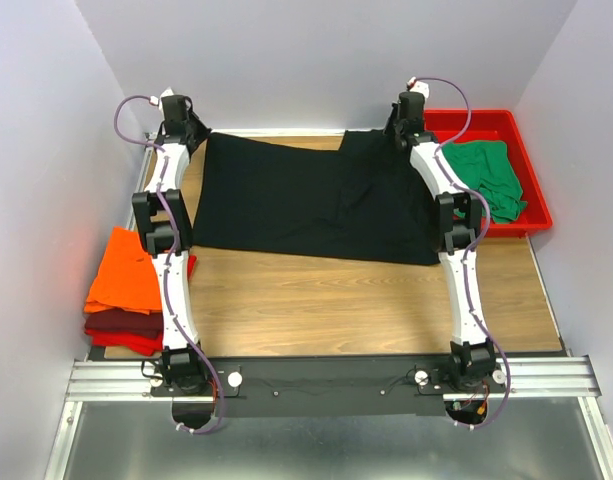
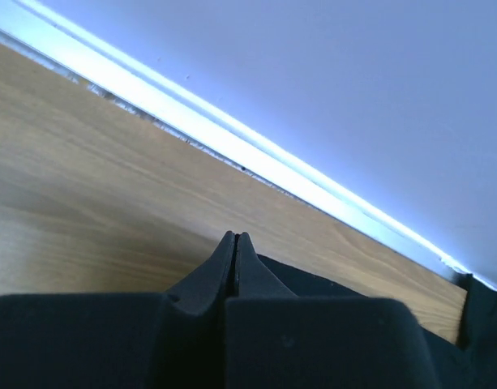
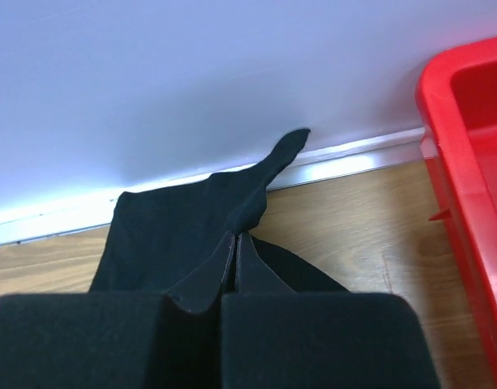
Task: Fold and stack the t-shirts
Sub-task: Fold the tshirt
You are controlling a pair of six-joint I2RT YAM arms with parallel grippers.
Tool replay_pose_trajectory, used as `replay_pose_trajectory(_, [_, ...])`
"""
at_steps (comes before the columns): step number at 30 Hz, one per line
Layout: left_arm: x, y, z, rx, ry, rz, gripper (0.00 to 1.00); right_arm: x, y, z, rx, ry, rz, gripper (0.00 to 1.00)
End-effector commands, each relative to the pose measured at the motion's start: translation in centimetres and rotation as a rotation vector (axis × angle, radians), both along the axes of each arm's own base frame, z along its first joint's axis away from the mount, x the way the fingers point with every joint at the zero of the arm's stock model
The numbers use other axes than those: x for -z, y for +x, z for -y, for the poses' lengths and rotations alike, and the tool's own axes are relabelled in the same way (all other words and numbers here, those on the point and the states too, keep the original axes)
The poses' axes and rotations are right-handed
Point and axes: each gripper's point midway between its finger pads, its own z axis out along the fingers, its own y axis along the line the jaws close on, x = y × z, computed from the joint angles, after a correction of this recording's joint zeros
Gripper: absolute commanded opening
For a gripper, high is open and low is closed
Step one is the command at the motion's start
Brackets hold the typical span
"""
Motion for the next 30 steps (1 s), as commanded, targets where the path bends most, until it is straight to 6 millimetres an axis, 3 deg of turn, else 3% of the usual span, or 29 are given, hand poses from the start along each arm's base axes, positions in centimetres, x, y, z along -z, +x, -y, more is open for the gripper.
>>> replay_pose_trajectory(1, [-0.8,1.1,-0.4,0.046,-0.049,0.069,0.0,-0.5,0.4,0.3,-0.016,-0.001,0.019,0.0])
replay_pose_trajectory(9, [-1.0,0.5,-1.6,0.063,-0.04,0.068,0.0,-2.0,-2.1,0.5,-0.02,0.028,-0.015,0.0])
replay_pose_trajectory(11, [-0.4,0.1,-1.7,0.064,-0.039,0.048,0.0,-2.3,-3.4,0.6,-0.017,0.035,-0.037,0.01])
replay_pose_trajectory(18, [-0.7,-1.2,-1.9,0.064,-0.023,0.026,0.0,-3.4,-7.4,1.0,-0.004,0.083,-0.069,0.0])
replay_pose_trajectory(30, [-0.7,-4.2,-2.7,0.046,-0.022,-0.008,0.0,-3.3,-14.5,1.3,0.004,0.141,-0.125,0.0])
